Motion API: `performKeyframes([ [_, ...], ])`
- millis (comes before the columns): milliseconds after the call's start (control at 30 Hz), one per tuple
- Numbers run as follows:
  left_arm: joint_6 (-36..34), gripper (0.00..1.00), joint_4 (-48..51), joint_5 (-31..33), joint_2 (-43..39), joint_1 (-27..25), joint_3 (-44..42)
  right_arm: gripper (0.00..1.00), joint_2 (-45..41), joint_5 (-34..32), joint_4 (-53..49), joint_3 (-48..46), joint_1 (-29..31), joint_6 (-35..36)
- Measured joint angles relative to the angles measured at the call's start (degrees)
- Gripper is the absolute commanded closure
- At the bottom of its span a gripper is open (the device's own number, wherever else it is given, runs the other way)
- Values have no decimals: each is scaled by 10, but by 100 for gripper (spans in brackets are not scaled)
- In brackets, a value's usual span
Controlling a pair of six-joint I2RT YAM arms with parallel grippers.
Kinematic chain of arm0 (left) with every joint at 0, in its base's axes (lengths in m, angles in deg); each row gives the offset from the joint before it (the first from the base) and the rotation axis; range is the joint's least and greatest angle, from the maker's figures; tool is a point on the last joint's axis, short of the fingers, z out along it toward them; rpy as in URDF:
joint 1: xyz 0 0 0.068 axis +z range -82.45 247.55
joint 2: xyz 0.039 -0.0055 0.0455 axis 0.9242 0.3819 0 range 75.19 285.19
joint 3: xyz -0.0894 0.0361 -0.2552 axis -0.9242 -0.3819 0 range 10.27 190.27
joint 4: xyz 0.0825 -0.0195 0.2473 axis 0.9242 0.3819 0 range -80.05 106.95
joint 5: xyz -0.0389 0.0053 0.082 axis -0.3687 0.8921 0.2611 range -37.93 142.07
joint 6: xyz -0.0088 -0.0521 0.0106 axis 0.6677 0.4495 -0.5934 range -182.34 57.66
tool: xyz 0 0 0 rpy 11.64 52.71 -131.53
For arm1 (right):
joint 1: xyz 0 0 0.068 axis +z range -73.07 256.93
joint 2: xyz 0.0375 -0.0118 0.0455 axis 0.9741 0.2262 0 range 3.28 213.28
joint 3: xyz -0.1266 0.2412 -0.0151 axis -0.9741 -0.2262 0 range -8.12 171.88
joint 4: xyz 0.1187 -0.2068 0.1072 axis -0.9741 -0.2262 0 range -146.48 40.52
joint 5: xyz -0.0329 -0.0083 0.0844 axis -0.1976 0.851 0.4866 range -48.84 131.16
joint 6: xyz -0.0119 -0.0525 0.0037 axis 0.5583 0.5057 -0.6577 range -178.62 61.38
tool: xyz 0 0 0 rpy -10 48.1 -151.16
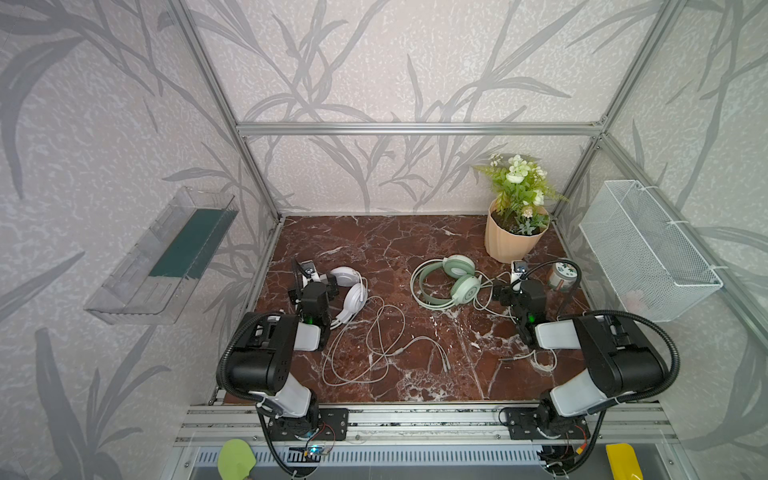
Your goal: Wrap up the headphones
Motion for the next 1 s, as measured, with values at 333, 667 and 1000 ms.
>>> performKeyframes([
  [333, 0, 1, 0, 0, 0, 0, 0, 1, 0, 0, 0, 0, 0, 0],
  [667, 0, 1, 0, 0, 0, 1, 0, 1, 0, 0, 0, 0, 0, 0],
  [1000, 9, 1, 190, 98, -139, -35, 62, 1, -195, -47, -171, 31, 66, 14],
])
